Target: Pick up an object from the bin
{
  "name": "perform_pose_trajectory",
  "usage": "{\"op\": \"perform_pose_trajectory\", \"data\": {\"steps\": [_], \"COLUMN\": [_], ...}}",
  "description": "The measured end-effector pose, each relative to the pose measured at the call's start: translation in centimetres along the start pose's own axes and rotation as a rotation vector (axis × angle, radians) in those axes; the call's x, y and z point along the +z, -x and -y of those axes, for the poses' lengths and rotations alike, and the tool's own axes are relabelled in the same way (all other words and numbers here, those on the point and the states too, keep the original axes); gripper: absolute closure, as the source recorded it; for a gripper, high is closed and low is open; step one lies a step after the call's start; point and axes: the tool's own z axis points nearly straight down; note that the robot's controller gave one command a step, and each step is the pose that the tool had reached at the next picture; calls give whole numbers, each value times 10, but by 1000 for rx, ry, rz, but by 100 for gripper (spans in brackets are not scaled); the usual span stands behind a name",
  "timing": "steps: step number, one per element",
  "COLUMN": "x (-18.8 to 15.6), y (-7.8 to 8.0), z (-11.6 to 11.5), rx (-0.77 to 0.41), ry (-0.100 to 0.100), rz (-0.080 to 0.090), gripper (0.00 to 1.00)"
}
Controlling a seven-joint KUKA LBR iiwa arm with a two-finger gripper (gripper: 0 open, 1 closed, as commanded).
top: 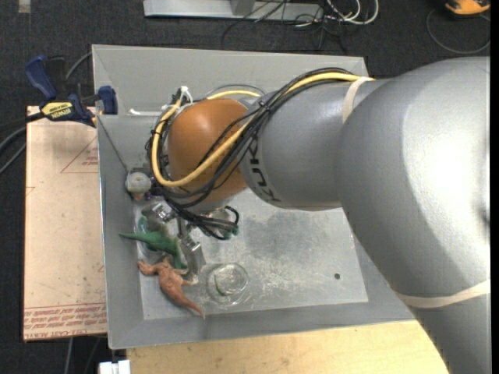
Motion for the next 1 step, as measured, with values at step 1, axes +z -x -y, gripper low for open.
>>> {"op": "perform_pose_trajectory", "data": {"steps": [1], "x": [13], "y": [3], "z": [-12], "rx": [-269], "ry": [-20], "rz": [19], "gripper": [100]}}
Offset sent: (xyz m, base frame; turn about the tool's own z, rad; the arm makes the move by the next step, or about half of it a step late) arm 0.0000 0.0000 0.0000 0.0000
